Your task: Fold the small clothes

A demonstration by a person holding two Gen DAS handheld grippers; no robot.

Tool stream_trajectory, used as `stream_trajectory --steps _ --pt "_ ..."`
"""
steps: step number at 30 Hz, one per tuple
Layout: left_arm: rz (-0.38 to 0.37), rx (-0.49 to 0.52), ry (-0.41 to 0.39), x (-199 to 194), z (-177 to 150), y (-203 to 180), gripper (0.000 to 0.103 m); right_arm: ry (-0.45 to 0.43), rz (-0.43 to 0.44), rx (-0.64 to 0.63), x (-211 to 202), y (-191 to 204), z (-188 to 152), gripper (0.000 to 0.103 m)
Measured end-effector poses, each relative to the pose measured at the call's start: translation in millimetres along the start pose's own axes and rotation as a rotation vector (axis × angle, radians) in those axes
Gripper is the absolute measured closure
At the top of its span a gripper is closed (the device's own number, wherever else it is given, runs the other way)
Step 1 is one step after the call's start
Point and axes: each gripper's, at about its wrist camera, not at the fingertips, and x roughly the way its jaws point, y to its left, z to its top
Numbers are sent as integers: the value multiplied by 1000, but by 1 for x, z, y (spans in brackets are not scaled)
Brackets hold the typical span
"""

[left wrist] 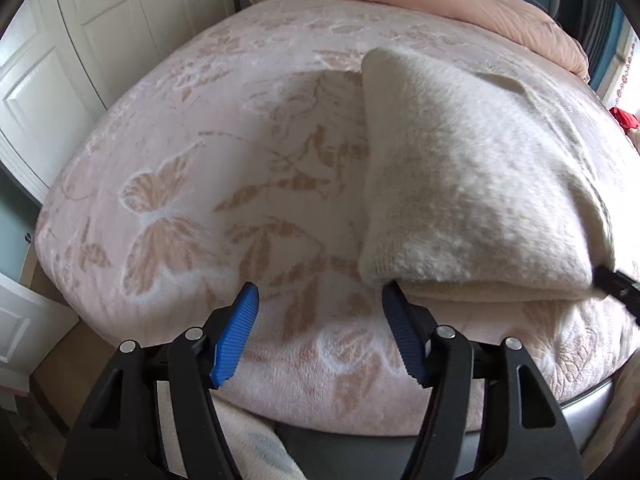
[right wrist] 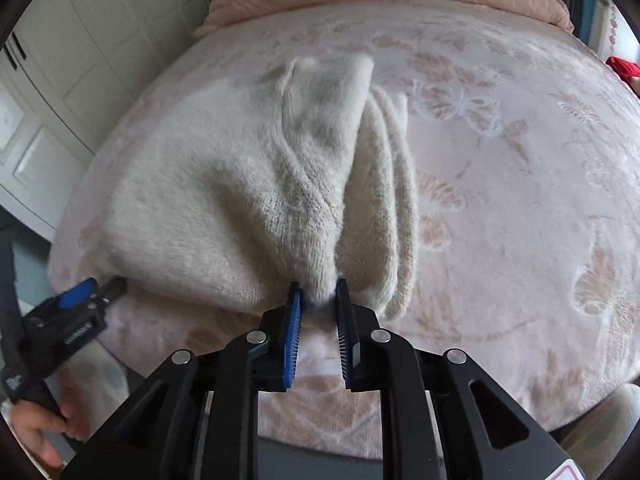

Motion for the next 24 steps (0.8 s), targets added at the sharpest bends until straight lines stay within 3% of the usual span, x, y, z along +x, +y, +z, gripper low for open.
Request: stream_trajectory --steps 3,5,7,9,11,19,24 --pt "-13 18 -26 -15 -4 -6 37 -95 -24 15 -33 -1 -12 65" --pt "-31 25 -48 -24 -7 -14 35 -156 -45 70 -44 -6 -25 42" --pt "-48 56 -90 -37 -11 -28 27 -209 -83 104 -48 -9 -38 37" --pt "-49 91 -141 -48 -18 -43 14 -225 -146 79 -46 -8 -44 35" --pt "-48 119 -177 -56 -22 -54 12 -216 -187 36 -44 -4 -50 34" --pt "-101 112 -253 -74 -49 -86 9 -248 -219 -16 -51 4 -63 29" --pt "-68 105 -263 -77 -53 -89 9 -237 -212 4 -53 2 -66 29"
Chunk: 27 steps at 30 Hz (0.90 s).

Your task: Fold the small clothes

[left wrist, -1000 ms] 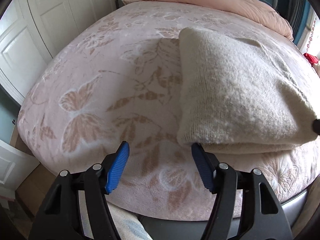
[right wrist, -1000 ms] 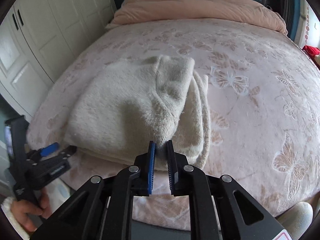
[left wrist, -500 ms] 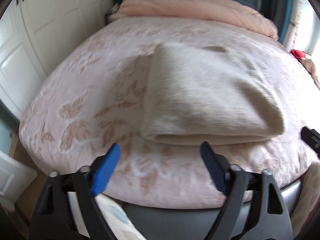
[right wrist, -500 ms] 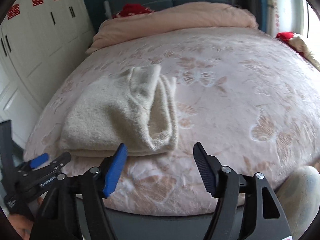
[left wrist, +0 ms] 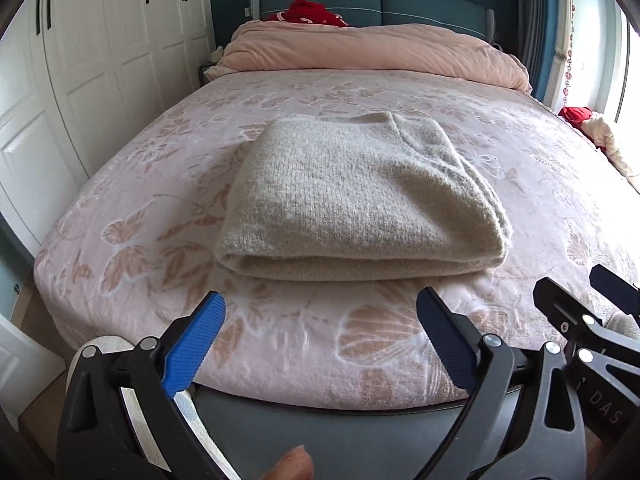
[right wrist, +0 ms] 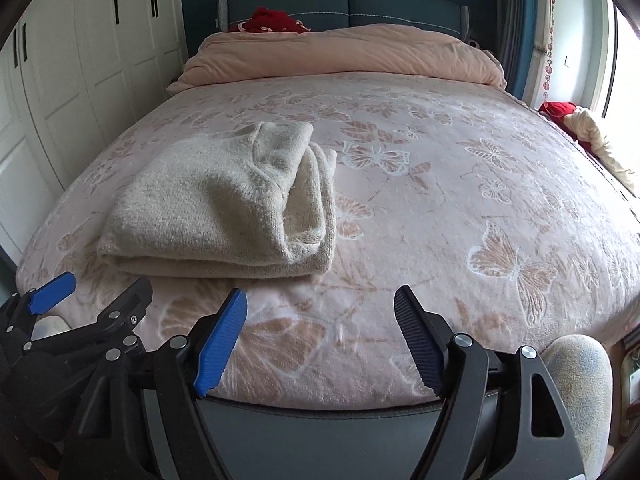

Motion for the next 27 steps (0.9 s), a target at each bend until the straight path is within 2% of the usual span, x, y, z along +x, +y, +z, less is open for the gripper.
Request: stream_trajectory --steps 9,23,27 --pt "53 4 -12 -4 0 1 9 12 3 16 0 4 -2 29" --pt "63 -29 -25 -8 -3 6 7 46 -8 21 5 8 -9 29" --pt "58 -30 -6 -5 -2 6 10 42 -20 15 4 16 -10 29"
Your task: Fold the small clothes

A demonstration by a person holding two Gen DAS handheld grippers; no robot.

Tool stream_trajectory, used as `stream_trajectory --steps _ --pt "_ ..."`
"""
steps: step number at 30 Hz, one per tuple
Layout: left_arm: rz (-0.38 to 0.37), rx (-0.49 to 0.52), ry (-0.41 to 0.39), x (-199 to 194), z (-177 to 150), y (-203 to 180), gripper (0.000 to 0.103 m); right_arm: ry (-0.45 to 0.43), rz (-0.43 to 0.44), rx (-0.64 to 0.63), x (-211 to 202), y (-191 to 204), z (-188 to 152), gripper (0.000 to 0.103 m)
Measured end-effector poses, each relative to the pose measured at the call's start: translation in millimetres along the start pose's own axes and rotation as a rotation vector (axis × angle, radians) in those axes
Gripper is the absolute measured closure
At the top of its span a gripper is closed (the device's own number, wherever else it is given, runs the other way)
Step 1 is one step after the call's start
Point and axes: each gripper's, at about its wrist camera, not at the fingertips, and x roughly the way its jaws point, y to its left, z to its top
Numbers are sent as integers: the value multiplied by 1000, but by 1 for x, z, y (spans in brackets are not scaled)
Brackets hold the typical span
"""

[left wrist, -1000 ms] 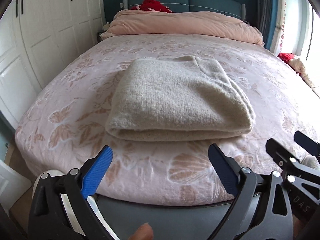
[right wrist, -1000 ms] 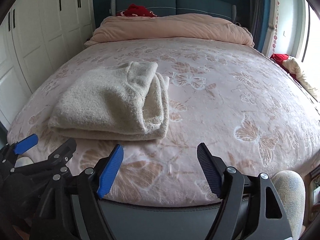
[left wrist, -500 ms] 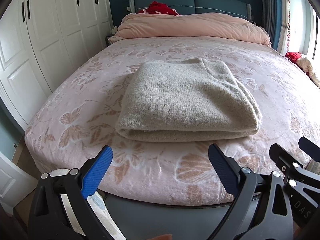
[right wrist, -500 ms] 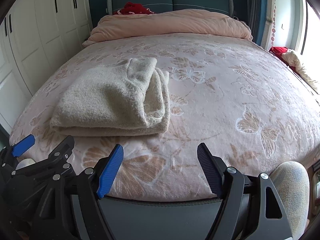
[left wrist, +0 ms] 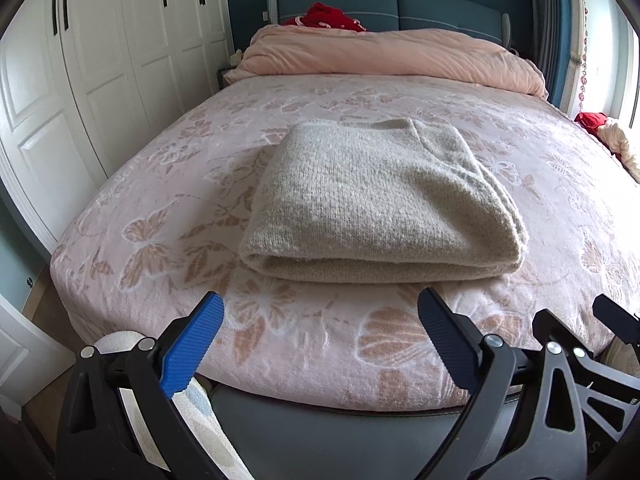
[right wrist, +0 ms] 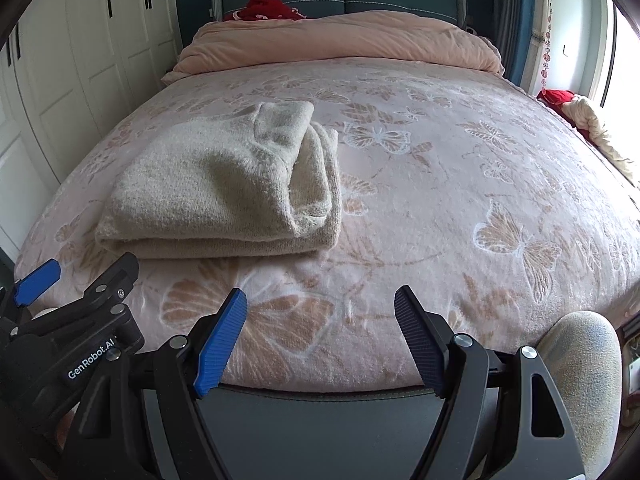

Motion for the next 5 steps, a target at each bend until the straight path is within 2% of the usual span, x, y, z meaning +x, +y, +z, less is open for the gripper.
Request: stream_trajectory --steps 5 --pt "-10 12 4 1 -2 -2 13 -8 -4 1 -2 2 0 29"
